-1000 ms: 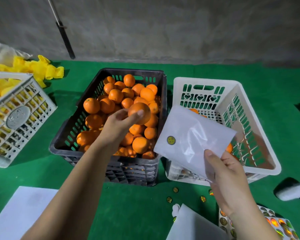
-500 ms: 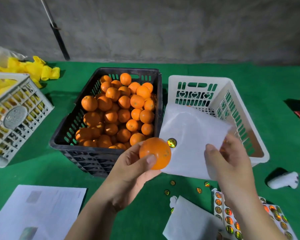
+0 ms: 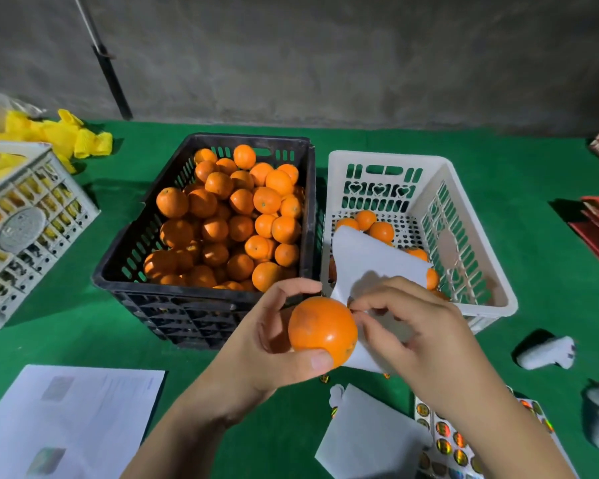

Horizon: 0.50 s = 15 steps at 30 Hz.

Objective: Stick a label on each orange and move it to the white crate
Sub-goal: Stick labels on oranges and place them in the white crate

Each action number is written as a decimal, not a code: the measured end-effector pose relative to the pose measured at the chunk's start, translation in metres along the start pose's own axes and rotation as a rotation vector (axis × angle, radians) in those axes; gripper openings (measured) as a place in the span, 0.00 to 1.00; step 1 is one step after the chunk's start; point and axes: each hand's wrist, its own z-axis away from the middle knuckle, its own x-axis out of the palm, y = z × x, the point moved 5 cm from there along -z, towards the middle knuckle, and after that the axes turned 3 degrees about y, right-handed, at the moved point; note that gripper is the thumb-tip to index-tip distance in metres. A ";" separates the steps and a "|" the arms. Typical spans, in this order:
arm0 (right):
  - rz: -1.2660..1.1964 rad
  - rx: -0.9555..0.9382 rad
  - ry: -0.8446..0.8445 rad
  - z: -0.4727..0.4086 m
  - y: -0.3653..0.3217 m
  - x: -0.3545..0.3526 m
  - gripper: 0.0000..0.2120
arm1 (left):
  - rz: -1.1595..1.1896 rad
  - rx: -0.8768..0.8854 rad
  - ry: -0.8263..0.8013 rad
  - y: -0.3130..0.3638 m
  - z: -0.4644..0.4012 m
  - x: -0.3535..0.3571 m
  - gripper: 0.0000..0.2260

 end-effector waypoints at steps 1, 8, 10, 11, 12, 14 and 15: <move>-0.063 0.034 -0.001 0.000 0.001 -0.001 0.05 | -0.004 0.004 -0.015 0.001 0.002 0.001 0.36; -0.140 0.101 -0.040 0.002 0.010 -0.004 0.07 | -0.020 0.056 -0.045 0.011 0.007 0.007 0.37; -0.149 0.105 -0.025 0.003 0.010 -0.004 0.05 | -0.027 0.060 -0.049 0.012 0.008 0.009 0.37; -0.158 0.107 -0.026 0.003 0.010 -0.004 0.04 | -0.024 0.060 -0.049 0.011 0.008 0.010 0.37; -0.168 0.114 -0.034 0.004 0.011 -0.004 0.04 | -0.021 0.059 -0.048 0.011 0.009 0.011 0.37; -0.214 0.144 -0.052 0.003 0.014 -0.002 0.04 | -0.033 0.060 -0.048 0.010 0.010 0.012 0.38; -0.231 0.164 -0.051 0.003 0.015 -0.002 0.05 | -0.050 0.061 -0.051 0.010 0.011 0.013 0.39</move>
